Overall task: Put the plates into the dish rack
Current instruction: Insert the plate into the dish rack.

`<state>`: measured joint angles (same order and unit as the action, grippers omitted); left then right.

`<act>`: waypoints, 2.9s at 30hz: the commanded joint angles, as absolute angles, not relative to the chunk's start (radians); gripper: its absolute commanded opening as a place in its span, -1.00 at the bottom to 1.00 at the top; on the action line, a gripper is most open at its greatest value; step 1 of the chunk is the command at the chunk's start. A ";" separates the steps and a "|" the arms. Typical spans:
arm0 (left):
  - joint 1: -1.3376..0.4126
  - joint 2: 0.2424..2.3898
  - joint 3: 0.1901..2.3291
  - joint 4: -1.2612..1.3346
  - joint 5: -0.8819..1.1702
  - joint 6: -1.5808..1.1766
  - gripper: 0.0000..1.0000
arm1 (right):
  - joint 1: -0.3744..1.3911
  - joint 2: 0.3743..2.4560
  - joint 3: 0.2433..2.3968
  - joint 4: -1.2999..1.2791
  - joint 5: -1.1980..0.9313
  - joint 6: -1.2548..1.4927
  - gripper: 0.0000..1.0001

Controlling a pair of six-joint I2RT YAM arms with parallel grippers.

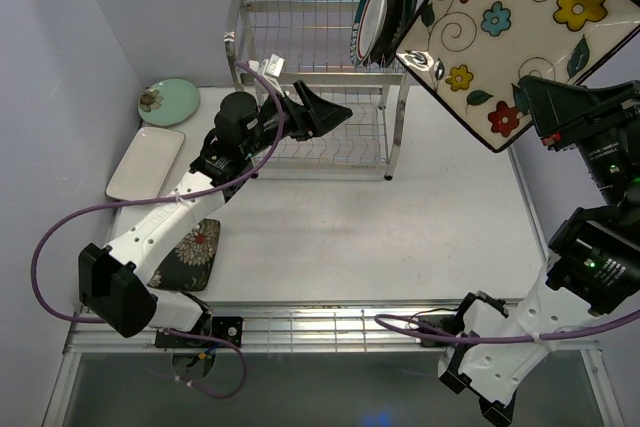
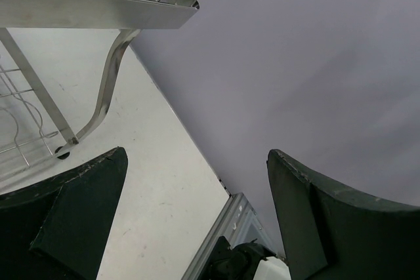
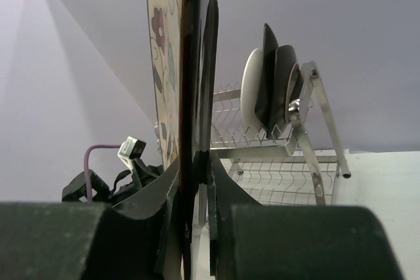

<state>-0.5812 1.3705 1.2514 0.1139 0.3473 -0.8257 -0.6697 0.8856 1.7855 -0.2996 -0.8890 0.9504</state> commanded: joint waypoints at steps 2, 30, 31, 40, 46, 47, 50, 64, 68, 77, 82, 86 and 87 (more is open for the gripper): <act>-0.584 1.318 1.252 0.126 0.331 -0.807 0.95 | -0.620 0.879 1.821 -0.218 -0.801 0.959 -0.85; -0.584 1.319 1.241 0.127 0.311 -0.798 0.95 | -0.314 0.962 1.773 -0.255 -0.557 0.778 -0.84; -0.584 1.321 1.243 0.127 0.311 -0.798 0.95 | -0.313 0.960 1.775 -0.250 -0.554 0.784 -0.84; -0.584 1.344 1.253 0.129 0.311 -0.801 0.95 | -0.316 1.019 1.829 -0.206 -0.554 0.838 -0.84; -0.584 1.345 1.252 0.129 0.304 -0.793 0.95 | -0.314 1.028 1.810 -0.164 -0.546 0.841 -0.84; -0.586 1.347 1.252 0.129 0.305 -0.793 0.95 | -0.316 1.032 1.824 -0.164 -0.549 0.844 -0.84; -0.584 1.348 1.253 0.129 0.304 -0.793 0.95 | -0.314 1.060 1.851 -0.161 -0.557 0.865 -0.84; -0.586 1.356 1.252 0.129 0.302 -0.790 0.95 | -0.258 1.101 1.847 -0.123 -0.532 0.871 -0.84; -0.584 1.364 1.258 0.129 0.307 -0.790 0.95 | -0.065 1.112 1.832 -0.165 -0.399 0.778 -0.84; -0.584 1.347 1.246 0.127 0.293 -0.773 0.95 | 0.150 1.126 1.822 -0.181 -0.222 0.658 -0.84; -0.584 1.348 1.244 0.127 0.295 -0.776 0.95 | 0.283 1.181 1.888 -0.199 -0.131 0.609 -0.85; -0.584 1.339 1.235 0.126 0.285 -0.772 0.95 | 0.480 1.236 1.937 -0.196 0.080 0.513 -0.84; -0.584 1.335 1.230 0.120 0.281 -0.773 0.95 | 0.521 1.265 1.957 -0.201 0.128 0.459 -0.85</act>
